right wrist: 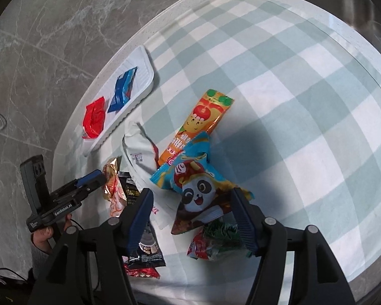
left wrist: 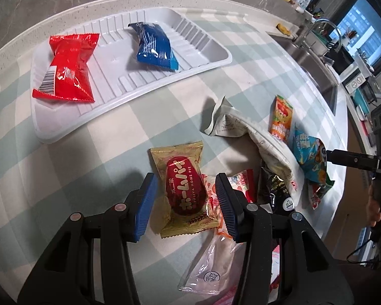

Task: Organize snacks
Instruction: 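Grasp the gold pie packet with the left tool while the right tool grasps the panda bag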

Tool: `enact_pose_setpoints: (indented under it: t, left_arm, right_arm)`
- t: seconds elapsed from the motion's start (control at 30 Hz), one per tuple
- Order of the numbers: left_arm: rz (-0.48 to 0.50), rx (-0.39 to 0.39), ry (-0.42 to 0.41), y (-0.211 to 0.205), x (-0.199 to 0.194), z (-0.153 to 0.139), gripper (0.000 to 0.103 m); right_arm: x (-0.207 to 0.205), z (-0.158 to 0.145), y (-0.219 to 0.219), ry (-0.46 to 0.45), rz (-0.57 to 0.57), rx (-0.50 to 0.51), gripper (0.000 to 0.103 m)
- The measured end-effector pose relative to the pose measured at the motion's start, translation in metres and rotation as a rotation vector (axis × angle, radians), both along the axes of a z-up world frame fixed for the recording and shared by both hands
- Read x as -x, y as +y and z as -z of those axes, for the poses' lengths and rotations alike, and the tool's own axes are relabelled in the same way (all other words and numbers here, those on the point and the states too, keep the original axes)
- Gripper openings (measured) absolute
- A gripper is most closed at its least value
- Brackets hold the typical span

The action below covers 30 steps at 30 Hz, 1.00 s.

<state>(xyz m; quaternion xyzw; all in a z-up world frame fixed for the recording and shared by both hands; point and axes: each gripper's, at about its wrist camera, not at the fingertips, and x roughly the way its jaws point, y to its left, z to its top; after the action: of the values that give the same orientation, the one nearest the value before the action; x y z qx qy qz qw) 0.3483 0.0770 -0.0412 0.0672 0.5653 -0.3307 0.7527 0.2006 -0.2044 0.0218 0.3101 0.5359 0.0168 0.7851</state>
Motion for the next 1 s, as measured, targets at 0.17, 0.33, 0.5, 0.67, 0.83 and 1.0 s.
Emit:
enact_pose_setpoints:
  t: [0.17, 0.33, 0.5, 0.67, 0.83, 1.0]
  left_arm:
    - [0.005, -0.024, 0.011, -0.007, -0.003, 0.007, 0.046]
    - [0.004, -0.041, 0.025, -0.013, -0.007, 0.015, 0.046]
    - [0.0, -0.035, 0.026, -0.015, -0.009, 0.018, 0.046]
    - [-0.002, -0.035, 0.024, -0.014, -0.008, 0.018, 0.046]
    - [0.001, -0.037, 0.021, -0.014, -0.007, 0.018, 0.046]
    - [0.004, -0.042, 0.013, -0.014, -0.006, 0.017, 0.046]
  right_arm:
    - [-0.014, 0.005, 0.009, 0.025, -0.06, 0.061, 0.068]
    - [-0.02, 0.014, 0.015, 0.055, -0.093, 0.116, 0.068]
    - [-0.025, 0.015, 0.017, 0.068, -0.126, 0.174, 0.068]
    - [-0.026, 0.001, 0.024, 0.058, -0.194, 0.285, 0.068]
    - [-0.033, -0.013, 0.037, 0.025, -0.326, 0.393, 0.068]
    - [-0.043, 0.001, 0.05, 0.045, -0.43, 0.431, 0.068]
